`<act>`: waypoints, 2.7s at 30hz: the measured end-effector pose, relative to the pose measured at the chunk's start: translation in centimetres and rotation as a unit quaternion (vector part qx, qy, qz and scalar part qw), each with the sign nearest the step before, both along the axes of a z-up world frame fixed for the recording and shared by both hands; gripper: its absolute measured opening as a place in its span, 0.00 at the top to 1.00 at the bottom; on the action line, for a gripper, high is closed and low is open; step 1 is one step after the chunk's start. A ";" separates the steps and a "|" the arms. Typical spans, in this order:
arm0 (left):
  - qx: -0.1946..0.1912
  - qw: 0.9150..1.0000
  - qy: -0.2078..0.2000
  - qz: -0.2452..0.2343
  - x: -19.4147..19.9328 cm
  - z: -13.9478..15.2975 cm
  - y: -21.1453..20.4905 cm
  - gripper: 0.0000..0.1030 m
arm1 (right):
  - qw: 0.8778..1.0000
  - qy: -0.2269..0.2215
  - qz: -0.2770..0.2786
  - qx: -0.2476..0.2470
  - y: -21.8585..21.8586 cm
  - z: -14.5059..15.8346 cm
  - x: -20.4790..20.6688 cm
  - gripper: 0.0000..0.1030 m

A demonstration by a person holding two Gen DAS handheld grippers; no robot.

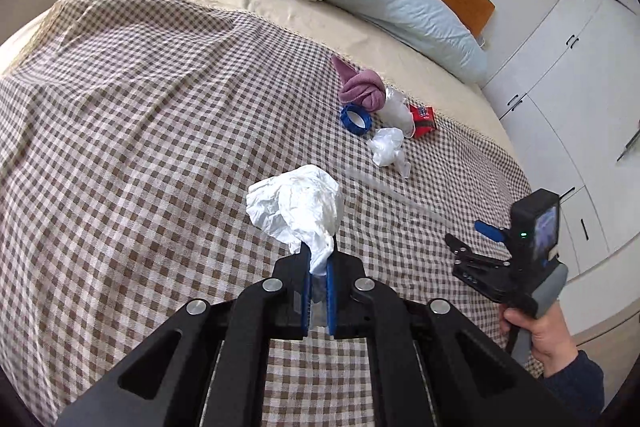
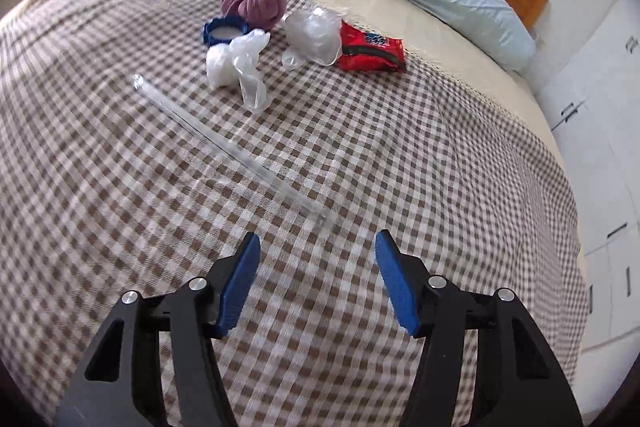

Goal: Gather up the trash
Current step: 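Grasp the crumpled white tissue with the left tool while the right tool grasps the clear straw, then carry the white tissue and clear straw to the trash bin with both tools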

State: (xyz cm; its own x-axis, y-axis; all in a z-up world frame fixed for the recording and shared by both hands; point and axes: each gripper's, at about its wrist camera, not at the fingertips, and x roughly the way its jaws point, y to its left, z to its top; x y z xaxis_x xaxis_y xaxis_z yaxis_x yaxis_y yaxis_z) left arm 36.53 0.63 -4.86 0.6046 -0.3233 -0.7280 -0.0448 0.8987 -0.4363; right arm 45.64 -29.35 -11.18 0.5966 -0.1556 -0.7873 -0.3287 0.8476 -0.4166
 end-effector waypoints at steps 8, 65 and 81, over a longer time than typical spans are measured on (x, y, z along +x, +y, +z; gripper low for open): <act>-0.011 1.000 -0.027 0.000 -0.7 1.7 1.2 0.97 | 0.996 0.045 0.015 0.075 0.6 -0.8 0.5 0.99; 0.196 0.810 0.021 -0.552 -35.8 -6.3 -48.8 0.97 | 0.883 0.186 -0.322 0.286 -24.2 -22.0 -61.3 1.00; 0.255 0.766 0.051 -0.588 -39.8 -12.0 -54.2 0.97 | 0.918 0.267 -0.202 0.212 -20.1 -27.9 -59.7 1.00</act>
State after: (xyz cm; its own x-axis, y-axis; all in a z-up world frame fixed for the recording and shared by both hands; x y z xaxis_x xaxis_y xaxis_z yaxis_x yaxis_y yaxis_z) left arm -3.23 -53.62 -16.82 0.0445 -0.2580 -0.9651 0.9159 0.3964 -0.0638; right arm -14.02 -49.46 -39.12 0.0691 0.1088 -0.9917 -0.0121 0.9941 0.1082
